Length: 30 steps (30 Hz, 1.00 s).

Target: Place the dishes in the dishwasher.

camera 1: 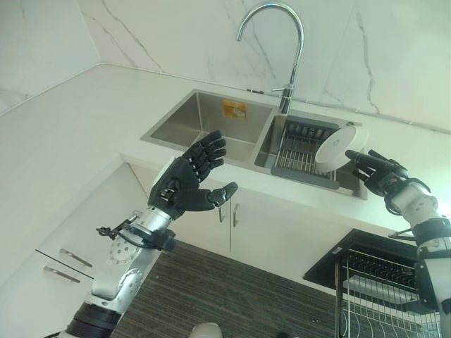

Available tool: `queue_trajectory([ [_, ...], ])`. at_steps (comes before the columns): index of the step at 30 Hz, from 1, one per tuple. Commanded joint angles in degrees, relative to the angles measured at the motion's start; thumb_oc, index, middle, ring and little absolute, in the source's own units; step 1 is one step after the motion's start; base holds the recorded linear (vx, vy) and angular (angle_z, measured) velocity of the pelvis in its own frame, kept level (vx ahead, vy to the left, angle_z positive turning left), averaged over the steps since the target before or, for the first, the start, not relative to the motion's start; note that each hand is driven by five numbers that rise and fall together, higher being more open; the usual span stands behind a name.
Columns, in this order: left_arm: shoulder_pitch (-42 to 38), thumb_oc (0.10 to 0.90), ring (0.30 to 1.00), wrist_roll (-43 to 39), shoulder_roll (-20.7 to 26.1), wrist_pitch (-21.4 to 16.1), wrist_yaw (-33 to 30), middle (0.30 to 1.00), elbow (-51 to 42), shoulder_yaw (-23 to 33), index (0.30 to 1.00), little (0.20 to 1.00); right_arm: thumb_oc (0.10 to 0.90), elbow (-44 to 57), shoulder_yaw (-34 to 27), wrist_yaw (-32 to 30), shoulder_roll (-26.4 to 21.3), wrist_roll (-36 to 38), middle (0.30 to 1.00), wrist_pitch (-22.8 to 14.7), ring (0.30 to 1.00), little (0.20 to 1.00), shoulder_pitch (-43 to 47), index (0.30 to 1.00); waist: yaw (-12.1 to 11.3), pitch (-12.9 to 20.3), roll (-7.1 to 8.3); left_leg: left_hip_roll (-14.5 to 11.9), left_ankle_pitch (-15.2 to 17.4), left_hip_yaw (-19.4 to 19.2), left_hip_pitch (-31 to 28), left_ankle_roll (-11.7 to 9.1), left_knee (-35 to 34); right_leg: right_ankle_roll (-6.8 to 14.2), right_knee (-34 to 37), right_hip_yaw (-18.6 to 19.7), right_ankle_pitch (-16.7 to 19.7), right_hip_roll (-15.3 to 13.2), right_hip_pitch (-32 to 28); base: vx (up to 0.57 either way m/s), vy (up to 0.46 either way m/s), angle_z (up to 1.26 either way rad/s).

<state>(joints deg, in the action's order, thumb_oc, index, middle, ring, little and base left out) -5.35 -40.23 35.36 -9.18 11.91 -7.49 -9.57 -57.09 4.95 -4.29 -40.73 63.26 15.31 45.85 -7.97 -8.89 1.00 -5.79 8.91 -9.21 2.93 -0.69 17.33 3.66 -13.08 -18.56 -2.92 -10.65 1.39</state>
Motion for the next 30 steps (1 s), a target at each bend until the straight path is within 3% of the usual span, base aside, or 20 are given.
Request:
queue_trajectory([
  [1, -2.3, 0.8, 0.9, -2.3, 1.6, -5.0, 1.0, 0.9, -6.0, -0.2, 0.9, 0.9, 0.8, -0.2, 0.3, 1.4, -3.7, 2.6, 0.9, -4.1, 0.9, 0.9, 9.0, 0.9, -0.7, 4.4, 0.01, -3.7, 2.2, 2.3, -1.2, -4.7, -0.1, 0.8, -4.1, -1.1, -8.9, -1.2, -2.8, 0.0, 0.0, 0.0],
  [30, 0.0, 0.8, 0.9, -2.6, 2.3, -4.7, 2.2, 0.9, -6.0, -0.7, 0.9, 0.9, 0.8, -5.3, 4.2, 4.1, -7.5, 0.7, 0.9, -2.5, 0.9, 0.9, 16.3, 0.9, -2.7, 3.7, -0.45, -3.0, 0.9, 4.6, -0.5, -5.5, -0.1, -0.4, -4.1, -2.5, -9.2, -0.8, -3.6, 0.05, -0.016, 0.04],
])
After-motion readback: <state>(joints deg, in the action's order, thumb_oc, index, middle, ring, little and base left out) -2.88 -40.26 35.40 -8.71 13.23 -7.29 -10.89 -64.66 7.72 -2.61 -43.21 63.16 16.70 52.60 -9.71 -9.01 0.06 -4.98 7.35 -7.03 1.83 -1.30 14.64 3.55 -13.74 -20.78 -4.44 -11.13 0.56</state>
